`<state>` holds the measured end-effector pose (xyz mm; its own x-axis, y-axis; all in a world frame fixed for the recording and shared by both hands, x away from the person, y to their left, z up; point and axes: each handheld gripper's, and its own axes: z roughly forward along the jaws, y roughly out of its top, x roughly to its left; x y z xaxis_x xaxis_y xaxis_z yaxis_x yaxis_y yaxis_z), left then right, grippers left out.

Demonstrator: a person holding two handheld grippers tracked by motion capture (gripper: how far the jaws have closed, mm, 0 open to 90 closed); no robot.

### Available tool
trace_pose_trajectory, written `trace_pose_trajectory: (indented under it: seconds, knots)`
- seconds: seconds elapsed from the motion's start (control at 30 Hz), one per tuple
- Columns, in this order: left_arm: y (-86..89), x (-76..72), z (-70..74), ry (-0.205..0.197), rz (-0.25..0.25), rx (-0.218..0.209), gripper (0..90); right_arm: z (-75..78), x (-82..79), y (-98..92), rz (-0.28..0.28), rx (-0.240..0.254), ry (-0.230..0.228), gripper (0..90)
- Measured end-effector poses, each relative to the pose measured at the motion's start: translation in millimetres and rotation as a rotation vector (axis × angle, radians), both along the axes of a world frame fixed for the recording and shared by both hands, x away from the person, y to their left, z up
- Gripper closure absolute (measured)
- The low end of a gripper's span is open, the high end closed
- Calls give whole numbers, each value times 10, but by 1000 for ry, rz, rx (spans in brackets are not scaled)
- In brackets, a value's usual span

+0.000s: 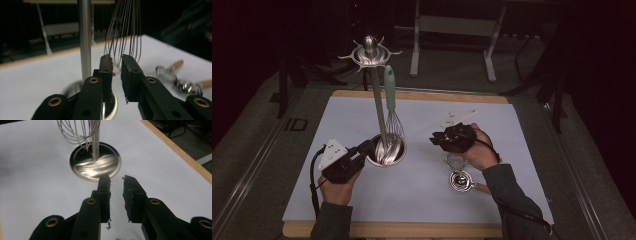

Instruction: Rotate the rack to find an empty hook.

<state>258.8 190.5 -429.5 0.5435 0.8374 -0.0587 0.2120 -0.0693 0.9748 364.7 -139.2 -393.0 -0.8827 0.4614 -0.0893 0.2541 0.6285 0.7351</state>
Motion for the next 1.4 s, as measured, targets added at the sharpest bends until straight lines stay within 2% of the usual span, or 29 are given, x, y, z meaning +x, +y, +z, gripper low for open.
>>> trace_pose_trajectory:
  seconds: [0.17,0.27,0.4,0.47,0.5,0.57,0.6,0.63,0.67,0.73,0.8,0.83,1.03,1.07,1.17,1.4]
  knots:
    - [-16,20,191,-83,-1,-31,898,-78,-56,-47,-7,-4,-3,763]
    - [-31,35,310,-133,5,-61,900,-106,-70,-78,-24,-8,3,769]
    - [-54,56,481,-196,12,-97,900,-153,-104,-106,-52,-54,-23,773]
    - [-60,60,527,-210,10,-104,900,-169,-114,-118,-55,-58,-23,772]
    - [-76,68,621,-238,8,-116,900,-207,-130,-146,-66,-64,-23,770]
    - [-83,70,670,-248,5,-122,900,-258,-143,-178,-76,-65,-11,767]
    - [-95,76,769,-274,1,-127,900,-286,-149,-196,-82,-69,-9,764]
    - [-95,76,769,-274,1,-127,900,-312,-156,-215,-92,-73,-2,760]
    - [-100,86,862,-297,-3,-143,900,-336,-155,-239,-94,-75,2,756]
    - [-101,96,907,-308,-3,-151,900,-375,-156,-288,-109,-63,10,744]
    - [-94,121,989,-335,0,-168,900,-387,-158,-315,-115,-56,15,737]
    - [-78,153,1065,-352,0,-187,900,-413,-164,-369,-119,-36,24,730]
    - [-84,207,1225,-392,16,-223,900,-501,-176,-480,-135,-2,50,725]
    - [-111,226,1278,-397,25,-212,900,-518,-169,-520,-146,9,60,723]
    - [-140,250,1336,-411,33,-224,900,-529,-146,-582,-163,19,67,723]
    - [-122,278,1396,-416,68,-222,900,-534,-157,-702,-176,30,78,709]
